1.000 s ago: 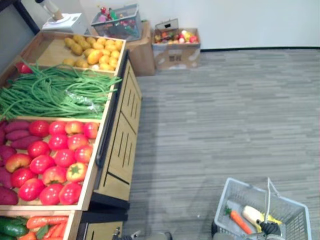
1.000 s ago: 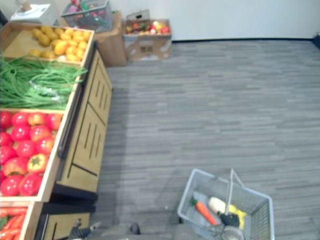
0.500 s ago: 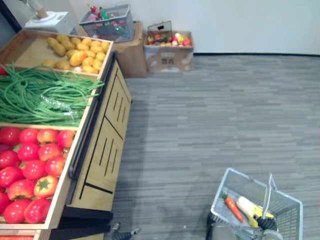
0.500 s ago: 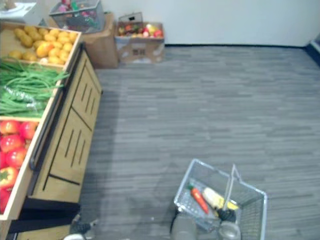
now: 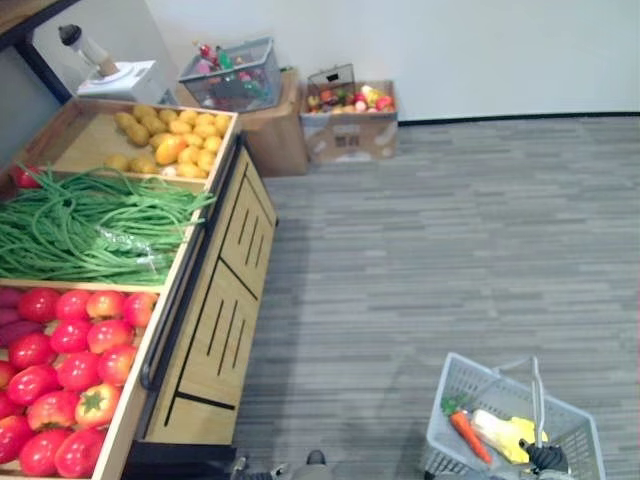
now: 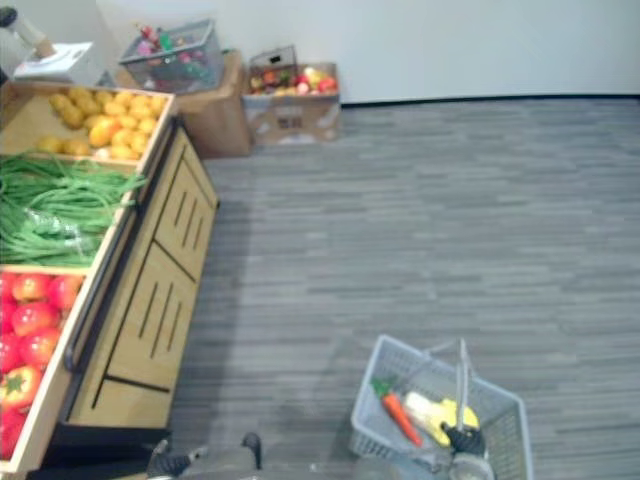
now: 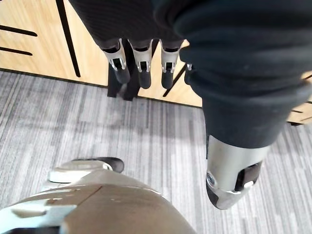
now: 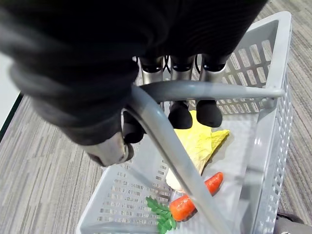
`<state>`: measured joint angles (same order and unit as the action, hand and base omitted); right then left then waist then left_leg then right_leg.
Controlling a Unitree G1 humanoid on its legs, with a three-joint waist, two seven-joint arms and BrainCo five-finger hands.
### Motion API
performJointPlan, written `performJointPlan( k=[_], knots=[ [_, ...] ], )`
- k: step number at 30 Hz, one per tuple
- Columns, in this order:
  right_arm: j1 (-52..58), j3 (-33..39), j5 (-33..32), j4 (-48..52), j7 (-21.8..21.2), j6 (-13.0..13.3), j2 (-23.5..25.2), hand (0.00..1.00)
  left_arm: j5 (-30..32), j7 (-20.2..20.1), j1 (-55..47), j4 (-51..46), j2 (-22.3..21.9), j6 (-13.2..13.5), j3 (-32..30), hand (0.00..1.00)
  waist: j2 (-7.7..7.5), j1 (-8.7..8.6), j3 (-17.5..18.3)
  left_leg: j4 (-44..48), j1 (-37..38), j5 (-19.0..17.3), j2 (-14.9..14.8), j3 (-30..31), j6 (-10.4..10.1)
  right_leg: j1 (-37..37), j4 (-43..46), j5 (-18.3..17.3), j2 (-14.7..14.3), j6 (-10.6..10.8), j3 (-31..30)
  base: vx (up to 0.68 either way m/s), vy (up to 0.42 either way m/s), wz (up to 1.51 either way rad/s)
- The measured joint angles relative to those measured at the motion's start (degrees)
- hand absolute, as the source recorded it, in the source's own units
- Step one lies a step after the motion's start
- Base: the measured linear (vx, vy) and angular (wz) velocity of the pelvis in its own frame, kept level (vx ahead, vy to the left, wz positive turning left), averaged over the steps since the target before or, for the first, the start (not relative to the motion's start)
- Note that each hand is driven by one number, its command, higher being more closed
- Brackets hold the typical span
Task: Pick vegetable in the basket
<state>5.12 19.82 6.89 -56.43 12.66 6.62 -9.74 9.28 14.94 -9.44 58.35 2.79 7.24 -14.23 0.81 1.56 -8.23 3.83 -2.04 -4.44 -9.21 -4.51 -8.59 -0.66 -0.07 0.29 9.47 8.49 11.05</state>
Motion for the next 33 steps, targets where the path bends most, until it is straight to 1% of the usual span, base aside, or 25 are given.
performJointPlan(
  k=[1, 2, 4, 6, 8, 10, 12, 14, 16, 17, 18, 19, 22, 26, 33],
  knots=[
    [0.0, 0.0, 0.0, 0.0, 0.0, 0.0, 0.5, 1.0, 0.0, 0.0, -0.2, 0.4, 1.0, -0.2, 0.0, 0.0, -0.94, 0.11, 0.1, -0.2, 0.5, -0.3, 1.1, -1.3, 0.6, -0.1, -0.4, 0.4, 1.0, 0.4, -1.1, 0.03, 0.199, -0.42],
    [0.2, 0.0, 0.0, 0.0, -0.1, 0.0, 0.7, 1.0, 0.4, -0.1, -0.7, 1.1, 1.3, -0.3, 0.0, 0.0, -1.46, 0.08, 0.5, -0.4, 1.4, -0.7, 2.0, -2.8, 1.3, 0.0, -0.8, 0.7, 1.9, 0.9, -2.4, 0.03, 0.182, -0.53],
    [0.8, 0.1, 0.0, 0.0, -0.1, 0.5, 0.6, 1.0, 0.5, -0.2, -1.2, 1.4, 1.2, -0.3, 0.0, 0.0, -1.47, -0.1, 1.1, -0.8, 2.5, -1.1, 2.7, -4.0, 1.9, -0.1, -0.9, 0.8, 2.5, 1.1, -3.8, 0.04, 0.102, -0.41],
    [1.7, 0.9, 0.0, -0.5, -0.7, 1.0, 0.7, 1.0, 0.4, -1.3, -0.7, 2.2, 1.3, -0.3, -0.3, 0.0, -1.19, -0.34, 1.8, -1.1, 3.3, -1.4, 3.4, -4.6, 2.2, -0.1, -1.0, 0.8, 2.7, 1.1, -4.6, 0.04, 0.062, -0.22],
    [1.9, 2.4, -0.1, -2.1, -1.1, 1.0, 0.7, 1.0, 0.4, -2.2, -0.7, 2.7, 1.4, -0.2, -0.3, 0.0, -1.25, -1.13, 2.7, -1.8, 3.9, -1.4, 3.4, -4.9, 2.2, -0.1, -1.3, 0.8, 2.6, 1.2, -4.7, 0.04, 0.008, -0.1],
    [2.0, 3.0, -0.1, -3.3, -1.7, 0.9, 0.7, 1.0, -0.1, -2.7, -0.7, 2.9, 1.5, -0.2, -0.5, 0.0, -1.6, -1.21, 3.0, -2.5, 4.5, -1.4, 3.2, -5.4, 2.2, 0.1, -1.5, 0.8, 2.4, 1.2, -4.8, 0.04, -0.008, -0.1],
    [2.1, 3.7, -0.2, -4.4, -2.1, 0.9, 0.7, 1.0, -0.2, -2.9, -0.7, 3.2, 1.5, -0.2, -0.9, 0.0, -1.42, -1.32, 3.6, -2.8, 4.8, -1.4, 3.3, -5.5, 2.2, 0.4, -1.7, 0.8, 2.3, 1.2, -4.8, 0.04, -0.004, -0.05],
    [2.3, 4.6, -0.2, -5.5, -2.9, 0.6, 0.8, 1.0, -1.5, -3.6, -0.8, 3.2, 1.5, -0.2, -0.9, 0.0, -1.74, -1.3, 3.9, -3.2, 5.5, -1.4, 3.3, -5.4, 2.2, 1.0, -1.9, 0.8, 2.3, 1.2, -4.5, 0.02, 0.001, 0.01],
    [2.4, 4.6, -0.3, -6.6, -3.3, 0.0, 1.1, 1.0, -2.3, -4.2, -0.9, 3.3, 1.5, -0.2, -1.5, 0.0, -1.73, -1.29, 4.3, -3.7, 6.5, -1.4, 3.4, -5.4, 2.2, 1.9, -2.1, 0.8, 2.4, 1.2, -4.0, 0.0, 0.0, 0.0],
    [2.5, 4.6, -0.3, -6.8, -3.3, 0.0, 1.4, 1.0, -2.3, -4.3, -1.0, 3.4, 1.5, -0.2, -1.5, 0.0, -2.21, -1.29, 4.2, -3.8, 6.5, -1.4, 3.4, -5.2, 2.2, 2.0, -2.2, 0.8, 2.4, 1.2, -3.9, 0.0, 0.003, 0.07],
    [2.5, 4.6, -0.5, -7.5, -3.4, -0.1, 2.1, 1.0, -2.4, -4.6, -0.9, 3.7, 1.7, -0.2, -1.5, 0.0, -2.06, -1.26, 4.7, -3.8, 6.6, -1.4, 3.4, -5.0, 2.3, 2.1, -2.4, 0.8, 2.4, 1.2, -3.6, -0.02, -0.004, 0.09],
    [2.5, 4.6, -0.7, -7.5, -3.4, -0.1, 2.7, 1.0, -2.5, -4.8, -0.9, 4.0, 1.8, -0.2, -1.5, 0.0, -2.22, -1.3, 4.9, -3.9, 6.6, -1.3, 3.5, -4.7, 2.3, 2.2, -2.5, 0.8, 2.4, 1.2, -3.4, -0.02, -0.006, 0.08],
    [2.7, 4.5, -0.7, -7.9, -3.5, -0.1, 4.1, 1.0, -4.8, -5.1, -0.9, 5.0, 1.9, -0.2, -1.5, 0.0, -2.45, -1.36, 5.4, -4.8, 6.9, -0.8, 3.5, -4.2, 2.3, 2.7, -2.8, 0.8, 2.4, 1.2, -2.7, 0.0, -0.01, 0.11],
    [2.5, 4.4, -0.9, -9.7, -3.9, 0.0, 4.2, 1.0, -6.9, -5.2, -0.9, 5.6, 1.9, -0.2, -1.3, 0.0, -2.43, -1.28, 6.0, -5.7, 7.6, -0.3, 3.5, -4.1, 2.2, 3.3, -3.0, 0.8, 2.4, 1.2, -2.2, 0.0, -0.005, 0.05],
    [2.9, 2.7, -3.1, -10.0, -3.9, -0.1, 4.5, 1.0, -6.9, -5.4, -0.4, 7.3, 2.4, -0.1, 1.5, 0.0, -2.64, -1.36, 6.4, -6.4, 8.6, -0.2, 3.6, -4.2, 2.2, 4.1, -3.3, 0.8, 2.3, 1.2, -2.2, 0.0, 0.0, 0.0]
  ],
)
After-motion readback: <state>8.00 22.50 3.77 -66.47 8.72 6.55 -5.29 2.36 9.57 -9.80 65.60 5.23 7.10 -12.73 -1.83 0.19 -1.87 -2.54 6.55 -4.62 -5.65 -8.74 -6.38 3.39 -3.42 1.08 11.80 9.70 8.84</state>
